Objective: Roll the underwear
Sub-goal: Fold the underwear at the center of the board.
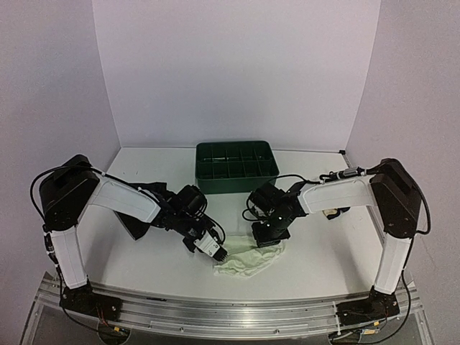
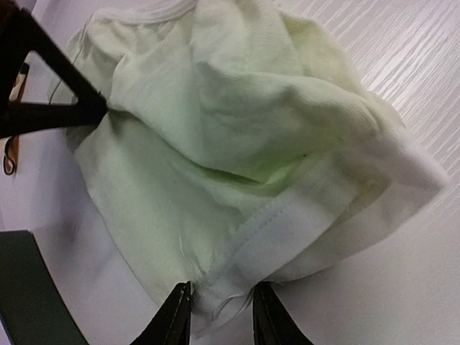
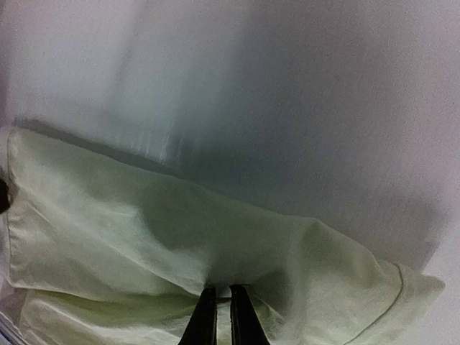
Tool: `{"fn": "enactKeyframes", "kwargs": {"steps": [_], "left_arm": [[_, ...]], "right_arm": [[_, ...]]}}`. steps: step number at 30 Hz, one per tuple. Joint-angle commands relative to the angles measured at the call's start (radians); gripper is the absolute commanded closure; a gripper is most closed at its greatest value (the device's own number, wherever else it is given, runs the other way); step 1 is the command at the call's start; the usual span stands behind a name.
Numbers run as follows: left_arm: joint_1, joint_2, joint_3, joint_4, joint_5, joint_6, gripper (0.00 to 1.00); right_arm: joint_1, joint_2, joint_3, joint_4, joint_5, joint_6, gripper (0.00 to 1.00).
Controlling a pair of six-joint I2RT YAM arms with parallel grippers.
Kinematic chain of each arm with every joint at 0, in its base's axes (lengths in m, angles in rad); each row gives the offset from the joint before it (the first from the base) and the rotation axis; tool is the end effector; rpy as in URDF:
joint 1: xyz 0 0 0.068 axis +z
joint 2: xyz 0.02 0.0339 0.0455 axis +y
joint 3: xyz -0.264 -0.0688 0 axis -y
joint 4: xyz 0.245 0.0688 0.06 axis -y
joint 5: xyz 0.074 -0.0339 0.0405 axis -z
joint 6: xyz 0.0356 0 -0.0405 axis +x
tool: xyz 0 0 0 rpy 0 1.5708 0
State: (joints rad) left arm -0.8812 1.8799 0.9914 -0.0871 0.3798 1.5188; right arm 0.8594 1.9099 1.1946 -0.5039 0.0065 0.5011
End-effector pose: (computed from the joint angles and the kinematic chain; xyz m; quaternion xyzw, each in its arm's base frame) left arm 0.2197 -0.2872 0.1240 0.8951 0.2886 -0.0811 0.3300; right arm 0.2417 0.2800 0.1442 -0.1749 0.9689 0.1075 0.1380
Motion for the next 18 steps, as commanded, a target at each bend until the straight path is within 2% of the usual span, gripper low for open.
{"fn": "enactKeyframes", "kwargs": {"steps": [1,5,8,11,15,17,18], "left_arm": [[0.077,0.073,0.024,-0.015,-0.106,0.08,0.69],[0.096,0.026,0.031,-0.078,-0.09,0.073,0.61],[0.097,-0.053,0.025,-0.227,0.009,0.074,0.5],[0.097,-0.135,0.007,-0.335,0.099,0.071,0.42],[0.097,-0.225,-0.054,-0.328,0.168,0.021,0.37],[0.097,-0.255,-0.102,-0.284,0.198,0.002,0.37],[0.097,-0.27,-0.124,-0.27,0.211,0.0,0.37]], "right_arm": [[-0.03,0.004,0.002,0.071,-0.007,0.053,0.93],[-0.033,-0.056,0.009,0.069,0.019,-0.049,0.9],[0.001,-0.147,-0.009,0.091,0.049,-0.184,0.8],[0.095,-0.262,-0.119,0.233,0.088,-0.432,0.64],[0.223,-0.348,-0.315,0.515,0.072,-0.73,0.44],[0.258,-0.332,-0.346,0.578,0.076,-0.84,0.19],[0.272,-0.308,-0.34,0.583,0.087,-0.887,0.13]]}}
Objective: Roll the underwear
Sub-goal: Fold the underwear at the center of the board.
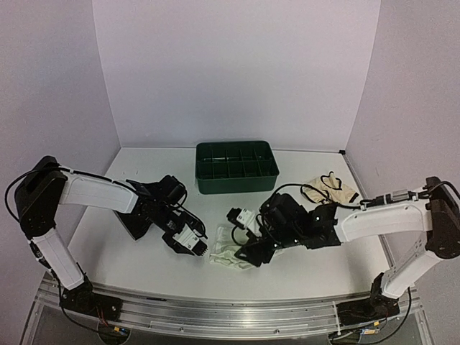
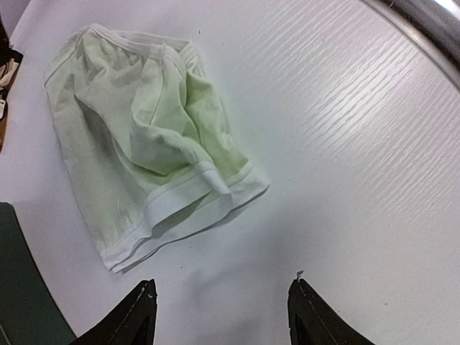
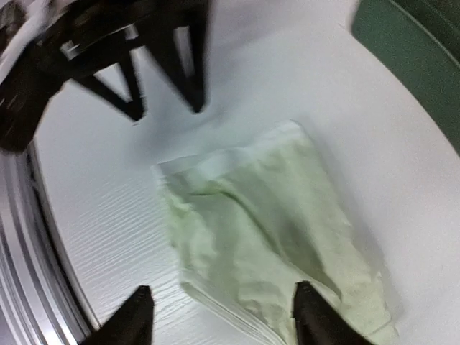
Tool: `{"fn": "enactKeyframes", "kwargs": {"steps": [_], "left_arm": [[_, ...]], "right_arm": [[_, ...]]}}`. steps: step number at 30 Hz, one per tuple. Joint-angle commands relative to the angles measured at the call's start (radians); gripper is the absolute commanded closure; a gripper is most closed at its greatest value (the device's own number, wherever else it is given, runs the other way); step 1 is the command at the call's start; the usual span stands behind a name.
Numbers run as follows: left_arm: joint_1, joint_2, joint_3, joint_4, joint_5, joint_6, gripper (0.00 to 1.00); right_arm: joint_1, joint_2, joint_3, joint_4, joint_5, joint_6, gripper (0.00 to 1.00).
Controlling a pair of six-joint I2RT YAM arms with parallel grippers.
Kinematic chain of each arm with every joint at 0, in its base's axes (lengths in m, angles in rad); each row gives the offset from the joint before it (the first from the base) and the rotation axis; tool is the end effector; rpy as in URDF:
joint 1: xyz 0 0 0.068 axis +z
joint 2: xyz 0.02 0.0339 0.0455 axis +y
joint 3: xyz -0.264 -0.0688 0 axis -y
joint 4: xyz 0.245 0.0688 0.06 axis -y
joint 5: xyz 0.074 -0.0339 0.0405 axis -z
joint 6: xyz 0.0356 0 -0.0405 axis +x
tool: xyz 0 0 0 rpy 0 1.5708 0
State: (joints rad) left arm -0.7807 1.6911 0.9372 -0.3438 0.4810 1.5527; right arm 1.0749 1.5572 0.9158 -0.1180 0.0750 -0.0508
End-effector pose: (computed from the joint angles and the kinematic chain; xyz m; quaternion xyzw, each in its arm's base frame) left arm 0.2154 -0.2365 0.1577 0.8901 0.3199 -0.1288 0.2980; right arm 0.1584 0.2872 0.2036 -0.4774 0.7844 0.1632 0.3607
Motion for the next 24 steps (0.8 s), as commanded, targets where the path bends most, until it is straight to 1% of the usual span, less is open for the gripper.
{"fn": "enactKeyframes", "kwargs": {"steps": [1,4,7,11,18,20,21,22,24], "left_arm": [[-0.003,-0.095,-0.09,-0.003,0.123,-0.035,0.37],[-0.004,-0.111,-0.11,0.006,0.135,-0.049,0.37],[-0.003,-0.107,-0.115,0.01,0.107,-0.073,0.38],[-0.003,-0.109,-0.119,0.02,0.101,-0.084,0.38],[-0.004,-0.095,-0.096,0.028,0.115,-0.117,0.4],[-0.005,-0.09,-0.079,0.026,0.123,-0.142,0.4],[-0.005,-0.087,-0.07,0.023,0.129,-0.153,0.4],[-0.005,-0.085,-0.062,0.022,0.134,-0.163,0.4],[-0.005,-0.082,-0.052,0.022,0.147,-0.186,0.4]], "right_arm": [[0.073,0.072,-0.051,0.198,0.034,-0.382,0.12],[0.099,0.147,-0.017,0.199,0.083,-0.473,0.14],[0.1,0.208,0.01,0.205,0.132,-0.495,0.21],[0.1,0.256,0.029,0.209,0.144,-0.491,0.38],[0.1,0.302,0.021,0.21,0.13,-0.4,0.71],[0.101,0.313,0.014,0.209,0.128,-0.375,0.85],[0.1,0.314,0.01,0.209,0.118,-0.36,0.95],[0.1,0.314,0.007,0.209,0.109,-0.34,0.99],[0.099,0.308,0.002,0.209,0.073,-0.28,1.0]]}}
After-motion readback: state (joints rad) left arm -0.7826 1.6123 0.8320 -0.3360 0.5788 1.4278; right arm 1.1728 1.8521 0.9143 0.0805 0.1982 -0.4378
